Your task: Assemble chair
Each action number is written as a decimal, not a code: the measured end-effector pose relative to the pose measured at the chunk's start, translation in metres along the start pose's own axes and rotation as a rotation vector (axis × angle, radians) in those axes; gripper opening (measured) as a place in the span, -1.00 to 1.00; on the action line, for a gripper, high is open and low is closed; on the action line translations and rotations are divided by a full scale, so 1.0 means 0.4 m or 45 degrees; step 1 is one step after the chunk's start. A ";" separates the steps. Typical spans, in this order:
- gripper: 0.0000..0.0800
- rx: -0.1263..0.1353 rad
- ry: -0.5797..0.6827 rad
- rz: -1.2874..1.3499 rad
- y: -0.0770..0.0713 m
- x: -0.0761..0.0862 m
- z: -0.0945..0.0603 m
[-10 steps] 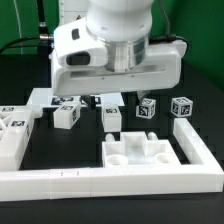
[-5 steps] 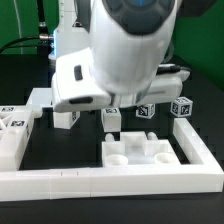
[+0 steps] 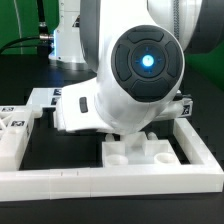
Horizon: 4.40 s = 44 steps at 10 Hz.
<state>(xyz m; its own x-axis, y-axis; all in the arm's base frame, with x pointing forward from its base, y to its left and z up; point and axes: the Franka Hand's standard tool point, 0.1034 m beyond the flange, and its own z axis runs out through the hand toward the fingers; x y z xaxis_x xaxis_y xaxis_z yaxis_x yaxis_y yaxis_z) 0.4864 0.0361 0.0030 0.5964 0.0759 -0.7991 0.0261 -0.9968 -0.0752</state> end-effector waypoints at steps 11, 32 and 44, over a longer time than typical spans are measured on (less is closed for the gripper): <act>-0.28 0.010 0.039 -0.062 -0.028 -0.056 -0.094; -0.27 -0.071 1.420 -0.036 0.009 -0.054 -0.419; -0.27 -0.096 1.760 -0.085 -0.083 0.006 -0.515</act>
Offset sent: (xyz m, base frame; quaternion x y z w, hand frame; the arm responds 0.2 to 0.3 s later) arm 0.0010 0.0016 0.0030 -0.0007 0.0017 -0.0078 1.0000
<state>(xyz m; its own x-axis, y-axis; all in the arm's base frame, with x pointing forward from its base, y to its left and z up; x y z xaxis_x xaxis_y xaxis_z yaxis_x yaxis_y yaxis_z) 0.6521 0.0643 0.1264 0.8933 0.0822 0.4420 0.1024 -0.9945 -0.0221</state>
